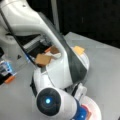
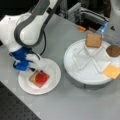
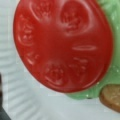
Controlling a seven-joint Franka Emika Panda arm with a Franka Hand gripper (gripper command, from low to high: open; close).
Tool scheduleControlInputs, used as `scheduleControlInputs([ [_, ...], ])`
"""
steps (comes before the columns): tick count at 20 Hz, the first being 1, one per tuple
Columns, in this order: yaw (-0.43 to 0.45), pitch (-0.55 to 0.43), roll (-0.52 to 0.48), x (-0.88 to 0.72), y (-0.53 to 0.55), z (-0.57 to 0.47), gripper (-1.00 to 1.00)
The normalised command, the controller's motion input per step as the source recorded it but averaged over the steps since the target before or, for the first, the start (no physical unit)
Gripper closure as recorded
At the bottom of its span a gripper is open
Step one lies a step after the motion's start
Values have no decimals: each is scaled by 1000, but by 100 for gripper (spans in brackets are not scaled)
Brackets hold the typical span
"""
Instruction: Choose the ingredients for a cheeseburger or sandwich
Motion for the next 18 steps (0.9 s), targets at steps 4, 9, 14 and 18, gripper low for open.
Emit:
scheduleControlInputs([
  [4, 98, 13, 198, 24, -152, 51, -100],
  [9, 109, 46, 126, -18, -162, 156, -100],
  [14, 64, 49, -86, -129, 10, 267, -100],
  [18, 10, 15, -300, -265, 259, 256, -100],
])
